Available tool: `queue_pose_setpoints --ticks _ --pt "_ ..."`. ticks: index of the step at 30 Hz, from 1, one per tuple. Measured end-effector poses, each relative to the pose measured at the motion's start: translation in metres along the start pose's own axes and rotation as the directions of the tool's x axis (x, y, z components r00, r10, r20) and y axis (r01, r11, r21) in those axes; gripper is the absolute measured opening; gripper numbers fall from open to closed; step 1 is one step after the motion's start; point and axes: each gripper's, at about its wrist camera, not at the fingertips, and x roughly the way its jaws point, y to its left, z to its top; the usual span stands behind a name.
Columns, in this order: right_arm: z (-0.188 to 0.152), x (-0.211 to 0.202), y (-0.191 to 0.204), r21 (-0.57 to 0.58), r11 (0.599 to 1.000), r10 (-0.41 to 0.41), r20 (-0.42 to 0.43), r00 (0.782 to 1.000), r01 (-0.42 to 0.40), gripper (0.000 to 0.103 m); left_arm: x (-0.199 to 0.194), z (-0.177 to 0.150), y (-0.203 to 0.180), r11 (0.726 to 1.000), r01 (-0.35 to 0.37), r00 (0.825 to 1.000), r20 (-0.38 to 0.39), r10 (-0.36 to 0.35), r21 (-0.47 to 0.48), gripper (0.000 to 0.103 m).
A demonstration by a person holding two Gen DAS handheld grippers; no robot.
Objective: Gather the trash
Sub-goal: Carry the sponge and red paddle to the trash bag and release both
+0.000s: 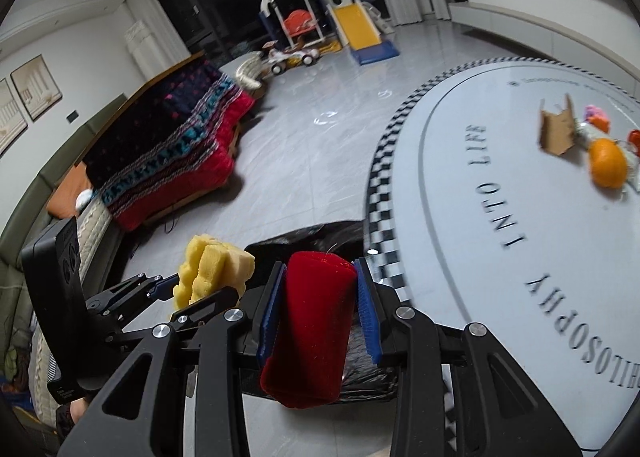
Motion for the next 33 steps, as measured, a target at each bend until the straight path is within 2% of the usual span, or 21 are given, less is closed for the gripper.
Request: queue_pose_setpoints --ticks 5,6,7,8,9,12,18,23,33 --pt "0.001 0.029 0.021 -0.023 0.999 0.032 -0.051 0.998 -0.033 0.037 0.005 -0.013 0.03 0.995 -0.054 0.998 -0.029 0.052 -0.085 0.053" --pt "0.002 0.034 0.023 -0.025 0.999 0.034 -0.058 0.998 -0.036 0.041 0.005 -0.014 0.036 0.993 -0.059 0.998 -0.032 0.055 -0.107 0.057" --pt "0.004 0.041 0.025 -0.023 0.999 0.035 -0.076 0.997 -0.037 0.059 0.006 -0.014 0.041 0.989 -0.066 0.997 -0.038 0.062 -0.133 0.077" --pt "0.005 0.043 0.024 -0.015 0.999 0.034 -0.082 0.996 -0.036 0.066 0.006 -0.013 0.045 0.984 -0.083 0.996 -0.04 0.078 -0.156 0.096" --pt "0.005 0.044 0.024 -0.006 0.999 0.036 -0.076 0.996 -0.036 0.069 0.004 -0.013 0.049 0.978 -0.106 0.994 -0.035 0.102 -0.179 0.097" --pt "0.002 0.038 0.022 -0.005 0.999 0.036 -0.056 0.998 -0.036 0.069 0.002 -0.016 0.057 0.971 -0.117 0.993 -0.039 0.111 -0.208 0.097" --pt "0.0 0.022 0.013 0.003 1.0 -0.014 -0.017 1.0 0.014 0.077 0.004 -0.016 0.059 0.97 -0.098 0.995 -0.046 0.09 -0.221 0.097" --pt "0.001 0.007 0.004 0.012 1.0 -0.025 0.011 1.0 0.025 0.078 0.006 -0.007 0.044 0.981 -0.074 0.997 -0.046 0.067 -0.181 0.097" --pt "0.006 -0.03 -0.03 0.033 0.995 -0.097 0.078 0.992 0.095 0.078 0.015 0.026 -0.013 0.999 0.008 1.0 -0.025 -0.009 -0.05 0.097"
